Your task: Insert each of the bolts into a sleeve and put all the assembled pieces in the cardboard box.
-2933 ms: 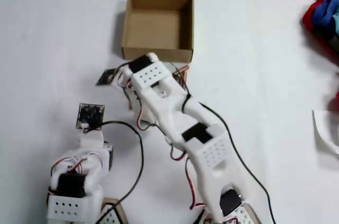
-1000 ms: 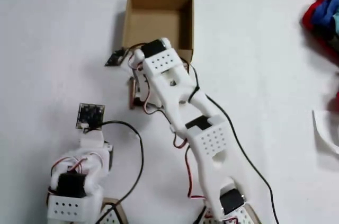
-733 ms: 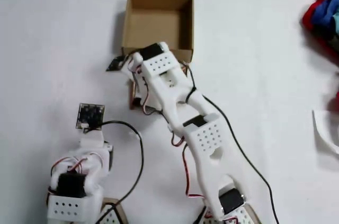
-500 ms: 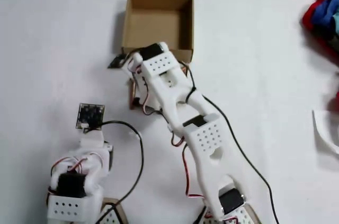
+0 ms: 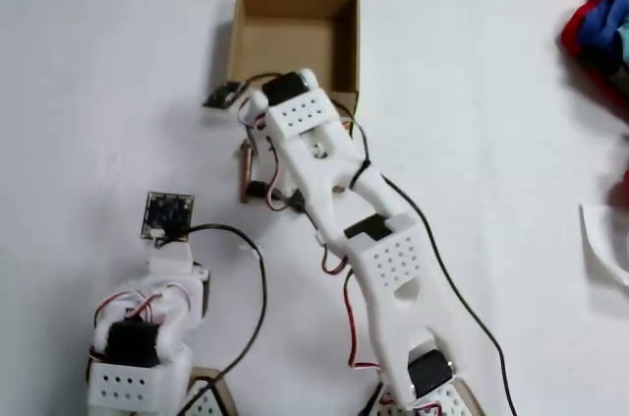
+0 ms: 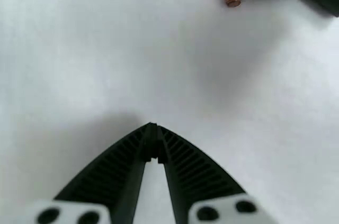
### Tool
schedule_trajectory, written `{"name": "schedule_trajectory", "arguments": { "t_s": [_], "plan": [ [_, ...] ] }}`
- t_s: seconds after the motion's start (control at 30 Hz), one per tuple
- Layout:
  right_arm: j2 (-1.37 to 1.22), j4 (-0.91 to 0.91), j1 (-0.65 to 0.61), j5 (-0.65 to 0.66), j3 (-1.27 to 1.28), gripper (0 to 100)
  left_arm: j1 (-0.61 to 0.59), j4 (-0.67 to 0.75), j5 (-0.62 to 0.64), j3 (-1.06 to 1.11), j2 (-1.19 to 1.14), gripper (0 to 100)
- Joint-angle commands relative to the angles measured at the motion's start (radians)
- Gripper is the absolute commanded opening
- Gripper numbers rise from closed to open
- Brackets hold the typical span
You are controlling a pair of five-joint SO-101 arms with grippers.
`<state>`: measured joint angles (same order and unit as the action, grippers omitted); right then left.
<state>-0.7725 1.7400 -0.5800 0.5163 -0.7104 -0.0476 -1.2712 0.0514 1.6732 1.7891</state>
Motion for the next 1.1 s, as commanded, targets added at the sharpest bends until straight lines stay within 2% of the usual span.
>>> {"name": "schedule_trajectory", "arguments": {
  "t_s": [0.0,0.3,0.87,1.07],
  "plan": [
    [0.116,0.022,-0.013,-0.003,0.043,21.4,-0.009,-0.003,-0.003,0.021,0.012,2],
    [0.176,0.022,-0.125,-0.002,0.21,21.2,-0.009,-0.003,-0.003,0.021,0.012,2],
    [0.166,-0.054,-0.067,0.002,0.213,21.2,-0.009,-0.003,-0.003,0.021,0.012,2],
    [0.07,-0.056,-0.068,0.002,0.207,21.2,-0.009,-0.003,-0.003,0.021,0.012,2]
  ]
}}
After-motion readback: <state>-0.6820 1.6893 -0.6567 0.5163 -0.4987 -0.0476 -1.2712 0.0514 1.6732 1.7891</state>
